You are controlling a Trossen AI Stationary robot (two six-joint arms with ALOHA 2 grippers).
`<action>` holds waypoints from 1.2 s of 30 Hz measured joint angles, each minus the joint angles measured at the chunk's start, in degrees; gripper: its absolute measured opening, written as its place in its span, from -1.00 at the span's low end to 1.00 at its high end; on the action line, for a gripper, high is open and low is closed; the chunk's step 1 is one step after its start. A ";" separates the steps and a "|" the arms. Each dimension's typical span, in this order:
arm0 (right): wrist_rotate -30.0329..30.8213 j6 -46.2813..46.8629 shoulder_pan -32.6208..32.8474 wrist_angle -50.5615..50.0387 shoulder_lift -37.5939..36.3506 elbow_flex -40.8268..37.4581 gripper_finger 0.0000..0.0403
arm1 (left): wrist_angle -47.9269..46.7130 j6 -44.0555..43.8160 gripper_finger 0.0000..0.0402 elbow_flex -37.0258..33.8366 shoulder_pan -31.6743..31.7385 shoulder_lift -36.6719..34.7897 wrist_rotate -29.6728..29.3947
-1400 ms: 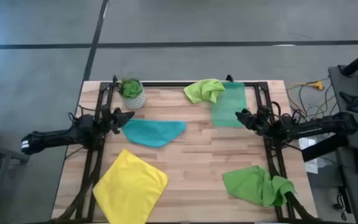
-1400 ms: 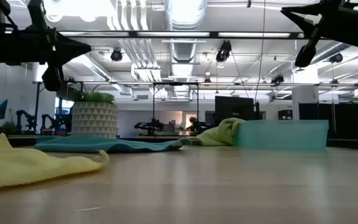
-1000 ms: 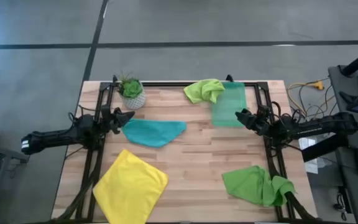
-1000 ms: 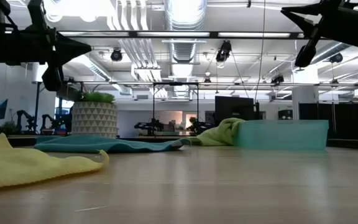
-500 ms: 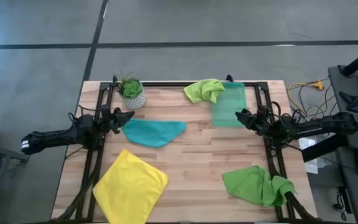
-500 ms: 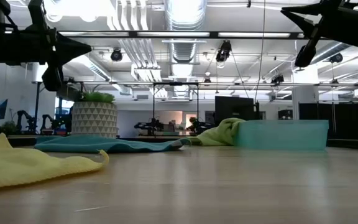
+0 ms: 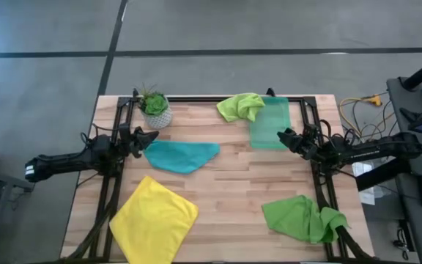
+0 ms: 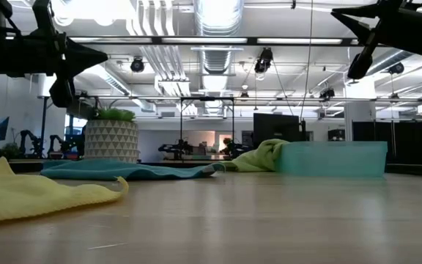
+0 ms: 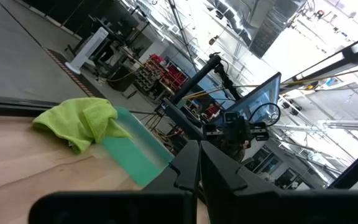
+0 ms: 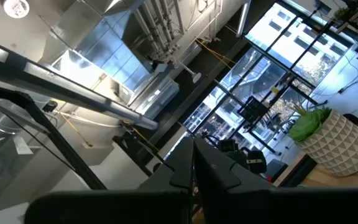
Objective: Fold microfiber towels
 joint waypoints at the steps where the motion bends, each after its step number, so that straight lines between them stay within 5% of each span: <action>1: -0.01 0.01 -0.01 -0.01 -0.02 0.00 -0.96 | 0.00 0.00 -1.00 0.00 0.00 0.00 0.00; 30: 0.00 0.02 0.00 0.00 0.00 0.00 -0.96 | 0.00 0.46 -1.00 0.00 0.00 0.00 -0.36; 36: 0.02 4.61 -0.01 0.11 -0.02 0.01 -0.96 | 0.00 16.84 -1.00 0.00 0.00 0.02 -0.22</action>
